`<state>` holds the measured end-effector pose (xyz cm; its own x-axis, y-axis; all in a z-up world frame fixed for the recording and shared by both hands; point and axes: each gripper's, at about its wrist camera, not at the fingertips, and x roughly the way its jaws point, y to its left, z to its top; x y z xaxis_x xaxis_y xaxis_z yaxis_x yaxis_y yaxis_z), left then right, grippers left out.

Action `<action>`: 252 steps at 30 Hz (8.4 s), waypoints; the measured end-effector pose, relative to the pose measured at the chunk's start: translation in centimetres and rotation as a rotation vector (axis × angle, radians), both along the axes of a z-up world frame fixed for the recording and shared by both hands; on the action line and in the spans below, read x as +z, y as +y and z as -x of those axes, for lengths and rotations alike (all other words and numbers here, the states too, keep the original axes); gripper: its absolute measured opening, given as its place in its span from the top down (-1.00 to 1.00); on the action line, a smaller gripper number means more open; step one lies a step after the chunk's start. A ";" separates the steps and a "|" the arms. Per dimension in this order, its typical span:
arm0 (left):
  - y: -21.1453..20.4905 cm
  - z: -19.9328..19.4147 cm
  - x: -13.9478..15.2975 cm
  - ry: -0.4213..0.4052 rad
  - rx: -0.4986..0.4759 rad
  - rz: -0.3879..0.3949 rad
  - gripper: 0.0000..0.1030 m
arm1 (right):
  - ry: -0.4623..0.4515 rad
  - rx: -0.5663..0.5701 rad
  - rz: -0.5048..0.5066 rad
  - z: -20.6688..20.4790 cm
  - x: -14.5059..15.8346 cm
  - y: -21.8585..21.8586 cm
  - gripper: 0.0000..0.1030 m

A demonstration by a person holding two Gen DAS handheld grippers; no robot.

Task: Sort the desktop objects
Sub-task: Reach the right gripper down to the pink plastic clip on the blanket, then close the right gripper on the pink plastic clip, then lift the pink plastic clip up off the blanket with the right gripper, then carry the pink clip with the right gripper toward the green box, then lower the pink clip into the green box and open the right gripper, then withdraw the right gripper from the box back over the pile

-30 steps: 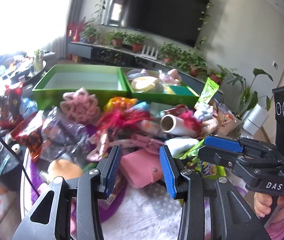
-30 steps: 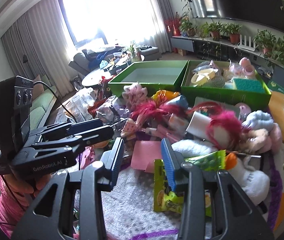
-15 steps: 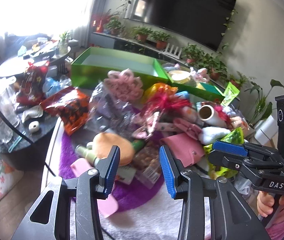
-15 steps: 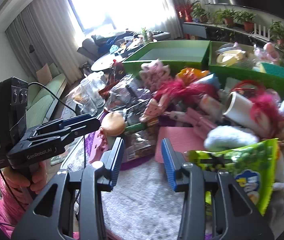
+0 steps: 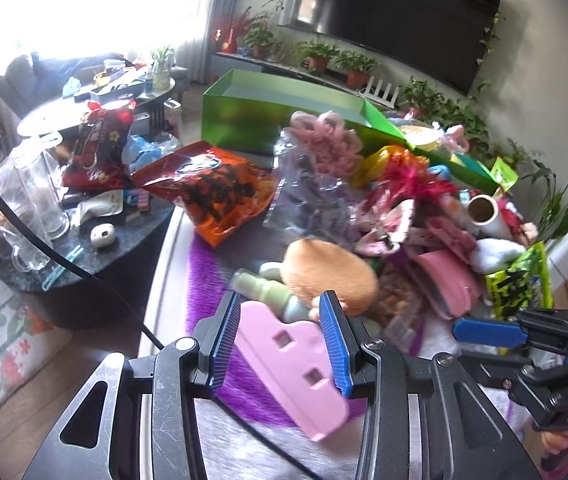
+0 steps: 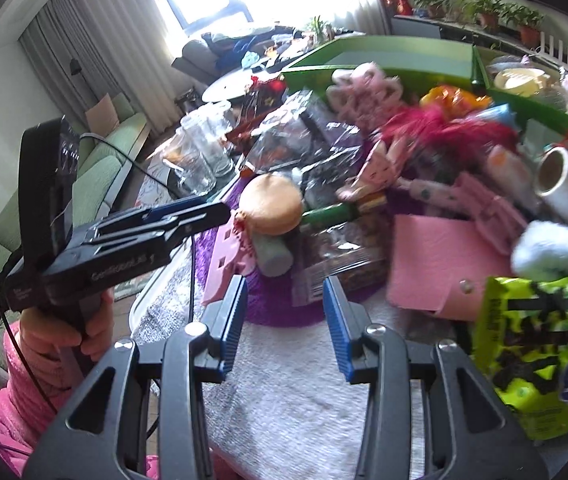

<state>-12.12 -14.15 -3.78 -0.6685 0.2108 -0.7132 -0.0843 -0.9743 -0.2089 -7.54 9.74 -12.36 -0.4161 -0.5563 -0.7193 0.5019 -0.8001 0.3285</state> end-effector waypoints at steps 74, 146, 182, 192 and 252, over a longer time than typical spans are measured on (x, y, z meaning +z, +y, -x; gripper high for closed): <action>1.3 -3.5 -3.3 -0.104 -0.115 -0.152 0.21 | -0.058 -0.109 -0.046 -1.1 -4.3 -1.4 0.54; 23.7 6.2 11.5 0.156 -0.404 0.049 0.19 | 0.285 -0.387 0.003 3.4 8.9 19.0 0.49; 30.5 20.3 13.6 0.174 -0.478 0.089 0.18 | 0.306 -0.438 0.029 17.2 10.3 26.2 0.43; 30.8 23.6 12.4 0.151 -0.477 0.083 0.19 | 0.284 -0.443 0.032 20.5 9.3 26.8 0.42; 28.4 22.5 13.1 0.144 -0.420 0.017 0.19 | 0.296 -0.372 -0.031 19.2 11.4 23.9 0.28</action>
<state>-34.62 14.22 9.31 -0.6200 0.4740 -0.6253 -0.5004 -0.8526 -0.1502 -26.75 33.67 -0.98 -0.7725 -0.3110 -0.5537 0.2479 -0.9504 0.1879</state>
